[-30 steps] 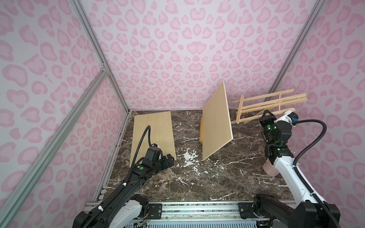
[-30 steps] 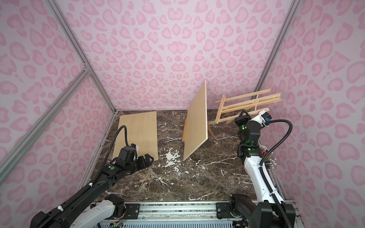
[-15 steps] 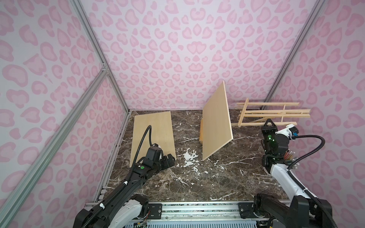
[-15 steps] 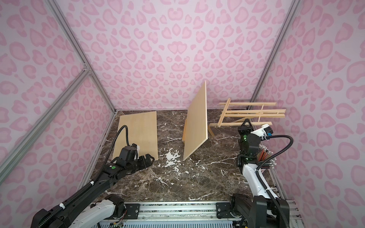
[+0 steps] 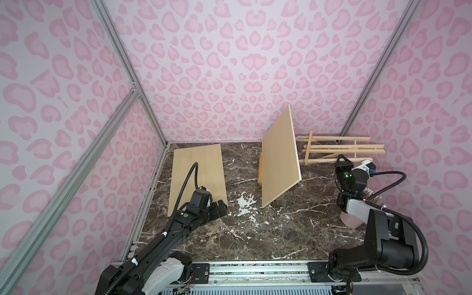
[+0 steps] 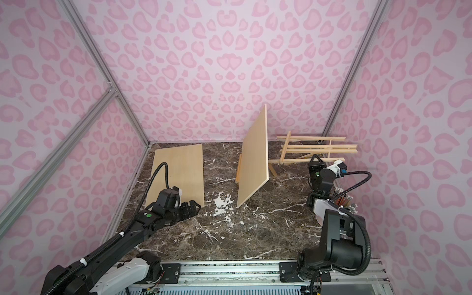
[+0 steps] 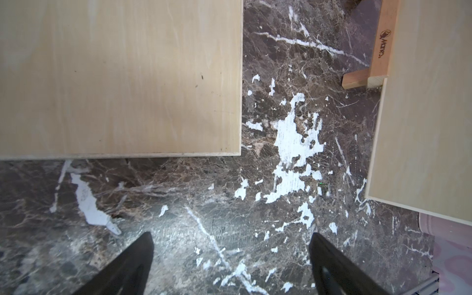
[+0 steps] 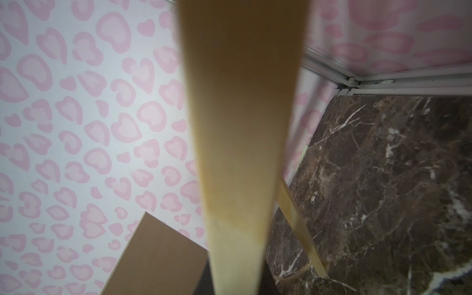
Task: Disassemble the easel
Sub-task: Fold up the easel at the corner of the board, then place the easel at the corner of the board.
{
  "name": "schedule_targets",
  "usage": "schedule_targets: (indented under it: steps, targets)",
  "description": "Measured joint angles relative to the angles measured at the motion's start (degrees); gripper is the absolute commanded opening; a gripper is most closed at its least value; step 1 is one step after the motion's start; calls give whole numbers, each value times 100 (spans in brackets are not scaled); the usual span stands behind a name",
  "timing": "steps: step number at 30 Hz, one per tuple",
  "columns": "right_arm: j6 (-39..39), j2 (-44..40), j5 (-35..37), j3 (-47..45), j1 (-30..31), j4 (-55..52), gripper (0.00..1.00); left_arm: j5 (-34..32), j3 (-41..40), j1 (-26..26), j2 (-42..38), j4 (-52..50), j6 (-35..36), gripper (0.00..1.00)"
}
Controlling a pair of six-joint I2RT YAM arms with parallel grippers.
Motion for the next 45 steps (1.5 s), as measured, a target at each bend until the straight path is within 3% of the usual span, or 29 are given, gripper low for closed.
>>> schedule_targets:
  steps: [11,22,30,34,37,42,45]
  targets:
    - [236,1665,-761,1014,-229,138,0,11,0,0,22,4,4,96]
    - [-42,1427,-981,1003,-577,-1106,0,-13,2,-4,68,2,7,96]
    - [-649,1834,-1191,1779,-789,-2188,0,-81,2,-4,17,0,4,96]
    - [-852,2079,-1414,2175,-874,-2697,12,-98,0,-7,17,2,4,96]
    - [-1143,1956,-1386,2225,-754,-2959,27,-98,0,-4,28,2,4,96]
    - [-1593,2238,-1331,2457,-717,-3724,37,-98,0,-4,26,2,2,96]
    - [-1735,2448,-1351,2535,-737,-3941,37,-98,0,-7,-26,0,2,96]
